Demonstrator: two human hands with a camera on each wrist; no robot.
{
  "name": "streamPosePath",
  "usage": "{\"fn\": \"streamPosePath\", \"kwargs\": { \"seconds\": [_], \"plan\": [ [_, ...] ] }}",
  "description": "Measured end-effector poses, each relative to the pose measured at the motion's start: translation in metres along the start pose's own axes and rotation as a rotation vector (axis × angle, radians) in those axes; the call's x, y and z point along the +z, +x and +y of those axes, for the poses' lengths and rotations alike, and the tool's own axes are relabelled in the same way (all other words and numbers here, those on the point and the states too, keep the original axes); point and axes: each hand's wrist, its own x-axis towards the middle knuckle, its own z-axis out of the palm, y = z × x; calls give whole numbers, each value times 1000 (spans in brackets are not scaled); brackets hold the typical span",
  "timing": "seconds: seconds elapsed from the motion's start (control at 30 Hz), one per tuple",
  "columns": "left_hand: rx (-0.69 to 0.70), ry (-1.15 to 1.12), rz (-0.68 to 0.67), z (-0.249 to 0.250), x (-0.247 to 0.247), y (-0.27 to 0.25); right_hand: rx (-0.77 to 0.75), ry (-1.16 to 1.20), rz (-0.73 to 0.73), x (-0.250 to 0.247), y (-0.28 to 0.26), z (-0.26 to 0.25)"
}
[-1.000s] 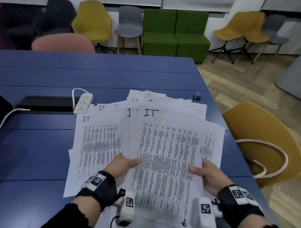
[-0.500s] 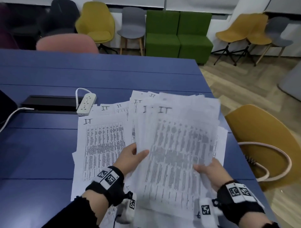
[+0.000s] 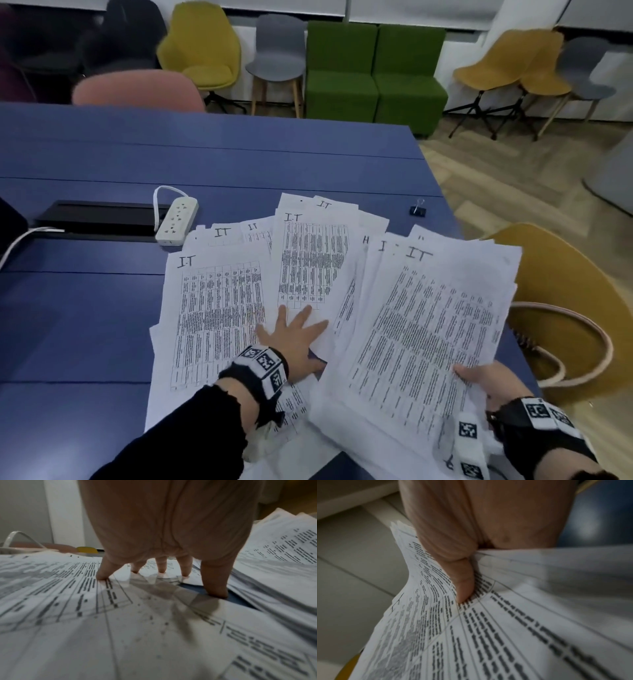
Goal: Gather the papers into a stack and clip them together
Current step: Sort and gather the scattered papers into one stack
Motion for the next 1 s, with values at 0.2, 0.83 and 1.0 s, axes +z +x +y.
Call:
{"fn": "streamPosePath", "kwargs": {
  "seconds": [0.2, 0.83, 1.0],
  "plan": [
    [100, 59, 11, 1, 19, -30, 96, 49, -43, -12, -15, 22],
    [-180, -616, 79, 78, -8, 0, -113, -575, 368, -29, 4, 30],
    [-207, -653, 146, 89, -6, -3, -226, -520, 325, 3, 10, 34]
  ]
}}
